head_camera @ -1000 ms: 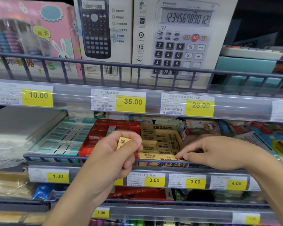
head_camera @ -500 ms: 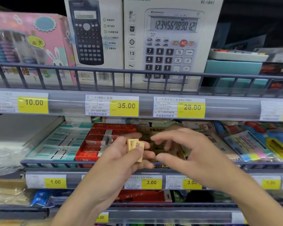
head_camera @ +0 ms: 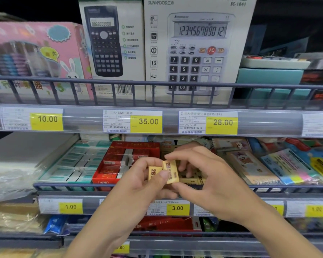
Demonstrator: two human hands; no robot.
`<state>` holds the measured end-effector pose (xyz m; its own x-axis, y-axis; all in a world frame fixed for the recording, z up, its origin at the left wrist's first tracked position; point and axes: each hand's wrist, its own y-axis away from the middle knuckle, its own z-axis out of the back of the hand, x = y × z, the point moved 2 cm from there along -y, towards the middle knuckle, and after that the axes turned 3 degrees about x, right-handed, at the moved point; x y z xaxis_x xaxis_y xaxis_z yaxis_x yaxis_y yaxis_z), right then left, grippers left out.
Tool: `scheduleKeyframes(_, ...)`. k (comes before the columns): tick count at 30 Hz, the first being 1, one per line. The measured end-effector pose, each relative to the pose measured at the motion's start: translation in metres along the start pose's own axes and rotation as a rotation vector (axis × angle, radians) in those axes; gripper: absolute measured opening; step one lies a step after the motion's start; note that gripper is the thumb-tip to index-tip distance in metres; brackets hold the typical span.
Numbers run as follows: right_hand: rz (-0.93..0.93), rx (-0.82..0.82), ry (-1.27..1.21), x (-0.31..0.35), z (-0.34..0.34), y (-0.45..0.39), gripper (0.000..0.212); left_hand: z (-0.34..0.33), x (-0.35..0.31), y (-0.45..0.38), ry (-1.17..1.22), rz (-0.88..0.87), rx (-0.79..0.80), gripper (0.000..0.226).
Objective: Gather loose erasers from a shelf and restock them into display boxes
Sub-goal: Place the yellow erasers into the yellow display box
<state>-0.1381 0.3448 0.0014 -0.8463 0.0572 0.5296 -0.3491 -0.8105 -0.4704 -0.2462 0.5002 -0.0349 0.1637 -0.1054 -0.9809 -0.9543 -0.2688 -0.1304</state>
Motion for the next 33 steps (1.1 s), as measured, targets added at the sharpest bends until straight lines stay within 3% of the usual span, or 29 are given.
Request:
scheduleKeyframes(4,-0.022,-0.011,-0.081,-0.003,0.0,0.0,0.051,0.0,-0.004,0.0,-0.092,-0.016,-0.009,0.019)
scheduleKeyframes(9,-0.022,-0.056,-0.097,-0.005,0.001,-0.001,0.048,-0.003,-0.006,-0.002,-0.037,-0.014,-0.062,0.017)
scheduleKeyframes(12,-0.06,-0.108,-0.1,-0.004,-0.001,-0.002,0.049,-0.007,-0.005,-0.005,-0.002,-0.02,-0.091,0.005)
scheduleKeyframes(18,-0.082,-0.127,0.012,-0.006,0.004,-0.004,0.042,-0.003,-0.006,-0.007,0.011,-0.007,-0.151,0.014)
scheduleKeyframes(21,-0.254,-0.147,0.073,-0.027,0.021,-0.009,0.022,0.007,-0.005,-0.008,0.019,-0.018,-0.233,0.024)
scheduleKeyframes(23,-0.38,-0.144,0.175,-0.046,0.033,-0.013,0.022,0.014,-0.007,-0.008,0.02,-0.034,-0.247,0.021)
scheduleKeyframes(27,-0.506,-0.019,0.244,-0.069,0.041,-0.03,0.025,0.023,-0.007,-0.007,-0.028,-0.057,-0.227,0.01)
scheduleKeyframes(31,-0.531,0.129,0.429,-0.079,0.036,-0.048,0.022,0.026,-0.006,-0.007,-0.089,-0.085,-0.192,0.035)
scheduleKeyframes(33,-0.514,0.174,0.472,-0.081,0.032,-0.052,0.022,0.026,-0.007,-0.007,-0.149,-0.089,-0.177,0.038)
